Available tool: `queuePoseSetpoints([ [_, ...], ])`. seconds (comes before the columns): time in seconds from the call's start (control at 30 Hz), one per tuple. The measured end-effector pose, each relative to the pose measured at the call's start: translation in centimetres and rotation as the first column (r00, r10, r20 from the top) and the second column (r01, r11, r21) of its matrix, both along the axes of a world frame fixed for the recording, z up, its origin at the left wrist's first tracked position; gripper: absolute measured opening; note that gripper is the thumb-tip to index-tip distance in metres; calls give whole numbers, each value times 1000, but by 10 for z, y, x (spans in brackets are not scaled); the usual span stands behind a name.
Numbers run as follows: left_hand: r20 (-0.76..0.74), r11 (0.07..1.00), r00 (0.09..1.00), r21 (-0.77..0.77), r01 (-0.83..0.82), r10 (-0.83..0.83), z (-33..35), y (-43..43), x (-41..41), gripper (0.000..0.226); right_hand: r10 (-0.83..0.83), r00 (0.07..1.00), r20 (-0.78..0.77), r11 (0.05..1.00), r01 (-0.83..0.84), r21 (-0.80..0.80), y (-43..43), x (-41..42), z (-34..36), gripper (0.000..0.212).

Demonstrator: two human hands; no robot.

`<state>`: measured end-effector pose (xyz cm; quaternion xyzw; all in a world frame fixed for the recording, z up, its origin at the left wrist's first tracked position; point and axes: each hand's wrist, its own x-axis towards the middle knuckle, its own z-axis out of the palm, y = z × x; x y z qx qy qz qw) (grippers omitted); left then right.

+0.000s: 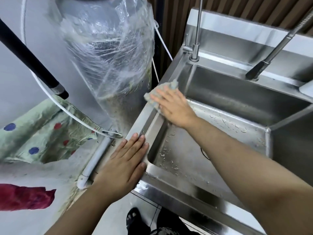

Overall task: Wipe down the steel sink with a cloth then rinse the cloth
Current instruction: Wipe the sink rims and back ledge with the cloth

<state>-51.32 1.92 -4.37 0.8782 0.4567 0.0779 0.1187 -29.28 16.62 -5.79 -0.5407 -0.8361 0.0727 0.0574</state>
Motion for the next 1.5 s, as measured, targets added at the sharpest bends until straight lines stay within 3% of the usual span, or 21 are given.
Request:
queuePoseSetpoints([
  [0.07, -9, 1000, 1000, 11, 3, -3, -1, 0, 0, 56, -162, 987, 10, 986, 162, 45, 5, -6, 2, 66],
  [0.1, -12, 1000, 1000, 15, 8, -8, -1, 0, 0, 56, -162, 987, 10, 986, 161, 52, -3, -16, 1, 67],
  [0.23, 29, 1000, 1000, -6, 1, -1, 0, 0, 0, 55, 222, 975, -31, 970, -217, 113, -57, -29, -9, 54],
  [0.3, 87, 999, 996, -44, 5, -1, -1, 2, -1, 56, 324, 946, -13, 942, -321, 95, -38, -15, -6, 51],
  [0.43, 143, 997, 990, -72, 22, -12, 2, 1, -13, 55, -19, 999, -49, 1000, 20, 11, 1, -12, 5, 49],
  [0.5, 154, 998, 988, -57, 27, -18, 4, -5, -25, 52, -112, 990, -85, 993, 109, -32, -7, -24, 6, 47],
  [0.83, 156, 989, 981, -67, 128, -117, -12, -39, -82, 52, -24, 999, -38, 988, 17, -156, -110, -86, 20, 46],
  [1.0, 97, 980, 975, -13, 200, -198, -15, -32, -88, 53, -248, 969, -6, 949, 242, -202, -95, -95, 23, 48],
  [1.2, 83, 973, 970, 10, 229, -229, -20, -26, -92, 52, -224, 974, -10, 941, 214, -261, -158, -105, 27, 50],
  [1.33, 149, 966, 956, -18, 257, -251, -22, -23, -95, 51, -207, 978, 39, 930, 209, -304, -182, -97, 30, 51],
  [1.43, 281, 964, 930, -49, 262, -238, -11, -16, -93, 51, -141, 987, 76, 949, 156, -273, -197, -90, 34, 70],
  [1.5, 330, 963, 914, -47, 267, -237, -3, -3, -88, 51, -118, 991, 71, 943, 134, -306, -200, -77, 38, 58],
])
